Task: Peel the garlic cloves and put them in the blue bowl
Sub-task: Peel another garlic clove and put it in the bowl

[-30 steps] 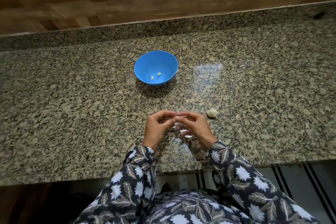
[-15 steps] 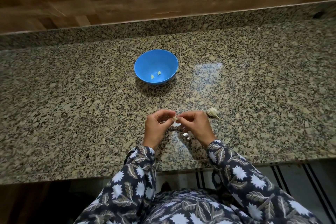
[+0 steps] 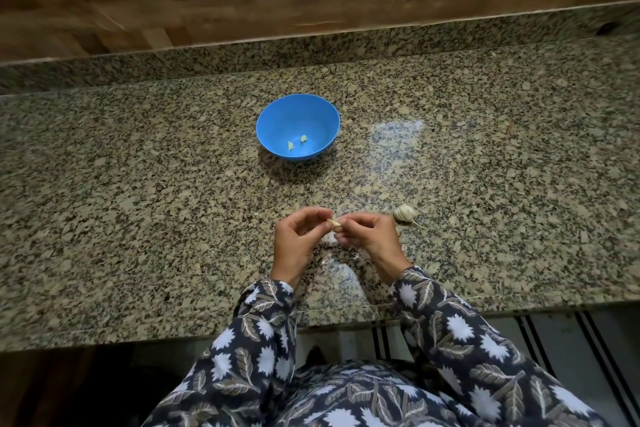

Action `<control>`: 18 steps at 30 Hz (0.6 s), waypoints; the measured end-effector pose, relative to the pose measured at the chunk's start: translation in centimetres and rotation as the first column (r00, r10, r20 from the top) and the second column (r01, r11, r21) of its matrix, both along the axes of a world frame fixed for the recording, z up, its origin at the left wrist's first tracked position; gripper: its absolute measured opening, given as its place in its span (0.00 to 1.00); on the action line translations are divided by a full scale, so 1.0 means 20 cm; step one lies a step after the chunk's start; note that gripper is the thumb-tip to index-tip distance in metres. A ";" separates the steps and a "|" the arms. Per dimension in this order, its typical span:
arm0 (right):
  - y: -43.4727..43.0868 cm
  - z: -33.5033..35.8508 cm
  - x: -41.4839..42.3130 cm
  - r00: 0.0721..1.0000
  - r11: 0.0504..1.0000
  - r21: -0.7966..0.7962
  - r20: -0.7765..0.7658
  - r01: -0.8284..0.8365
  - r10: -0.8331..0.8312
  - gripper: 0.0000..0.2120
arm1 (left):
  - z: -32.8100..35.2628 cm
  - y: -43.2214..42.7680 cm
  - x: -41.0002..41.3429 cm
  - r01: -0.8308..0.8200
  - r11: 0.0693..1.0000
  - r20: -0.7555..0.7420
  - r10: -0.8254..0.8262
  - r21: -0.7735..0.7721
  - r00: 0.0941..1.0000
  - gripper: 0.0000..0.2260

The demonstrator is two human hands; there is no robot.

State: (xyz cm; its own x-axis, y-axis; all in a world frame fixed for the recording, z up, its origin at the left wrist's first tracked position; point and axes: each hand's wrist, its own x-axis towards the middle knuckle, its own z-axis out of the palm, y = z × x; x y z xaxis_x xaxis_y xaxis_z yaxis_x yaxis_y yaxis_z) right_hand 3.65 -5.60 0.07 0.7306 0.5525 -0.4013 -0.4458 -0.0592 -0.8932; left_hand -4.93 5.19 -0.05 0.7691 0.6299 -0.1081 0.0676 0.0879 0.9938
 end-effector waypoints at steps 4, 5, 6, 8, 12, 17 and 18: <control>0.00 0.03 0.00 0.943 0.994 0.066 -0.327 0.088 -0.062 0.03 | 0.00 0.00 0.00 -0.036 0.997 0.036 0.038 -0.061 0.999 0.11; 0.00 0.04 0.00 0.918 0.992 0.073 -0.391 0.105 -0.068 0.03 | 0.00 -0.01 0.00 -0.041 0.996 0.044 0.045 -0.081 0.998 0.11; 0.00 0.05 0.00 0.893 0.990 0.080 -0.444 0.119 -0.072 0.03 | -0.01 -0.01 -0.01 -0.050 0.994 0.045 0.054 -0.099 0.998 0.11; 0.00 0.05 -0.01 0.855 0.986 0.084 -0.513 0.142 -0.079 0.03 | -0.03 -0.01 -0.01 -0.094 0.981 0.028 0.100 -0.170 0.995 0.10; -0.02 0.04 0.00 0.857 0.990 0.011 -0.504 0.137 -0.113 0.04 | -0.09 0.06 -0.04 -0.304 0.928 -0.132 0.281 -0.216 0.951 0.09; -0.11 0.00 0.05 0.880 0.993 -0.039 -0.460 0.109 -0.115 0.08 | -0.18 0.18 -0.10 -0.230 0.894 -0.362 0.376 0.386 0.853 0.09; -0.13 0.00 0.06 0.881 0.991 -0.055 -0.454 0.120 -0.132 0.08 | -0.19 0.19 -0.12 -0.184 0.879 -0.384 0.369 0.439 0.847 0.09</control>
